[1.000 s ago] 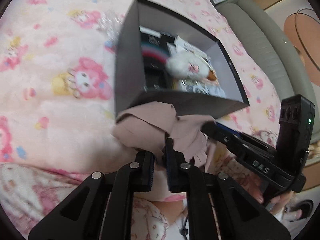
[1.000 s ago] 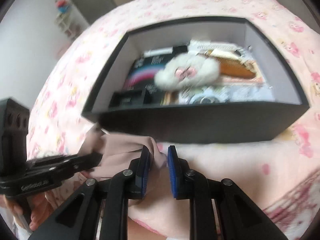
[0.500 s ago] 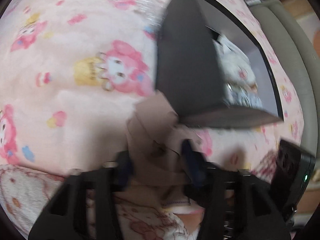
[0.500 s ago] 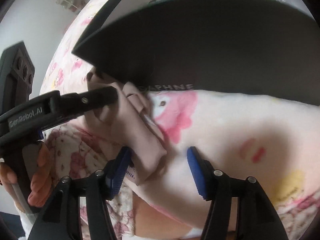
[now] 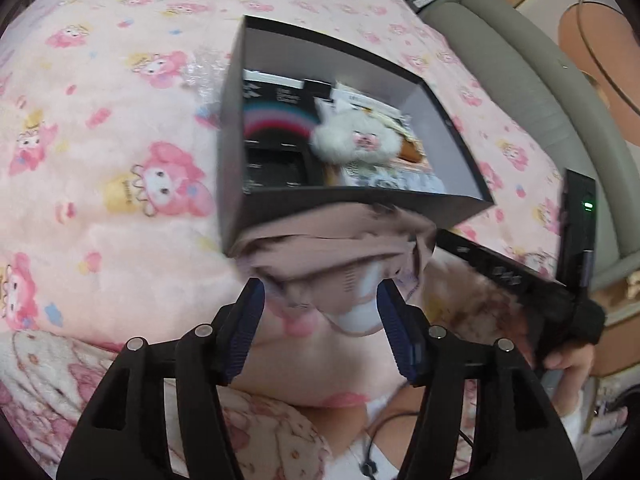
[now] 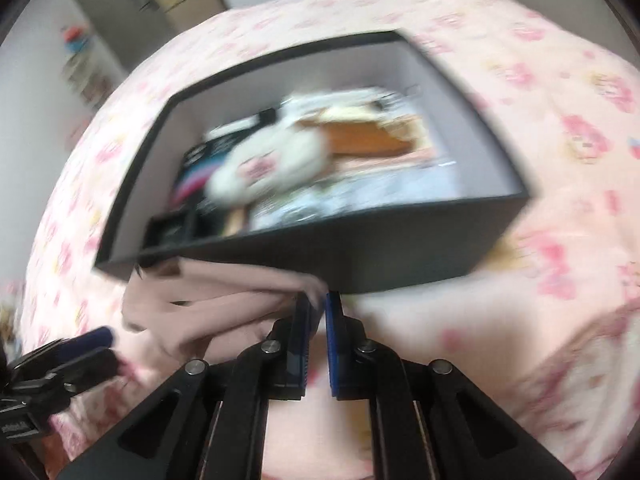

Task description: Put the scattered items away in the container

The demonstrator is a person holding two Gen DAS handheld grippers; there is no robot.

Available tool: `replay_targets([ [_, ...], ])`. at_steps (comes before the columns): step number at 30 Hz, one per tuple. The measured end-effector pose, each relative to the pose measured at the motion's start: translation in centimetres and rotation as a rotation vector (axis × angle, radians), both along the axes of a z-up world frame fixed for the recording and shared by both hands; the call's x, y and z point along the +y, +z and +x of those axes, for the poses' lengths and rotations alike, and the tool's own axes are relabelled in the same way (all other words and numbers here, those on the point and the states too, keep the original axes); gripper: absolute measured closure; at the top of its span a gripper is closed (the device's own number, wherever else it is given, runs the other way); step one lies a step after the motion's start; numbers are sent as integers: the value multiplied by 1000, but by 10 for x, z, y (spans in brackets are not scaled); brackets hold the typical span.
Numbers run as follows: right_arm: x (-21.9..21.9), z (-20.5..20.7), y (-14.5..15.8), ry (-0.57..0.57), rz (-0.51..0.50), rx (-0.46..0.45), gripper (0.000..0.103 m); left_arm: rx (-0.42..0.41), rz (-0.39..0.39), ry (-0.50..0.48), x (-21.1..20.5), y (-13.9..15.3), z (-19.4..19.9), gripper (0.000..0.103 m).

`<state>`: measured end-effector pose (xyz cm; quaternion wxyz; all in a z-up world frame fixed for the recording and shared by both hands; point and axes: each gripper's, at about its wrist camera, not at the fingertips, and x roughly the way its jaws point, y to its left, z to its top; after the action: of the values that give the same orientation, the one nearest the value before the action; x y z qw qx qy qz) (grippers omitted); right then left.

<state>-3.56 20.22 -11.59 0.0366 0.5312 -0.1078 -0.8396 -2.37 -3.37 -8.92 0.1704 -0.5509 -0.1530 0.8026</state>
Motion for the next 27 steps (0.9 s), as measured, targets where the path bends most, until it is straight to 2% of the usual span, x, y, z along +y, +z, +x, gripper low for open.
replay_targets([
  [2, 20, 0, -1, -35, -44, -23, 97, -37, -18, 34, -1, -11, -5, 44],
  [4, 31, 0, 1, -66, -91, -23, 89, -74, -52, 62, 3, -28, -13, 44],
  [6, 27, -2, -5, -52, -98, -39, 58, -104, -42, 66, 4, -44, -19, 44],
  [7, 28, -1, -6, -31, -111, -64, 54, -128, -21, 69, 7, -53, -24, 44],
  [9, 27, 2, -13, 3, -149, -116, 53, -170, 31, 82, 9, -70, -32, 43],
  [12, 19, -4, -28, 4, -160, -163, 53, -160, 66, 122, 10, -79, -36, 46],
  [13, 21, -6, -29, -20, -155, -154, 53, -149, 88, 114, 9, -78, -35, 70],
  [14, 25, -7, -29, -51, -154, -133, 53, -149, 91, 97, 10, -77, -35, 101],
  [16, 33, -8, -27, -118, -140, -102, 52, -136, 92, 97, 8, -72, -31, 101],
  [17, 35, -8, -28, -133, -140, -108, 52, -126, 67, 107, 6, -68, -28, 101],
  [19, 33, -7, -30, -112, -151, -126, 52, -133, -37, 133, 1, -60, -23, 101],
  [21, 28, -6, -30, -80, -125, -131, 52, -120, -103, 161, -6, -46, -19, 101],
  [24, 15, -6, -30, -25, -87, -136, 48, -119, -114, 137, -14, -34, -20, 95],
  [25, 12, -7, -31, -10, -89, -141, 47, -131, -99, 119, -15, -34, -22, 82],
  [26, 8, -7, -31, 8, -98, -142, 47, -138, -69, 114, -17, -36, -24, 60],
  [27, 3, -7, -31, 30, -111, -140, 47, -144, -54, 116, -20, -39, -25, 50],
])
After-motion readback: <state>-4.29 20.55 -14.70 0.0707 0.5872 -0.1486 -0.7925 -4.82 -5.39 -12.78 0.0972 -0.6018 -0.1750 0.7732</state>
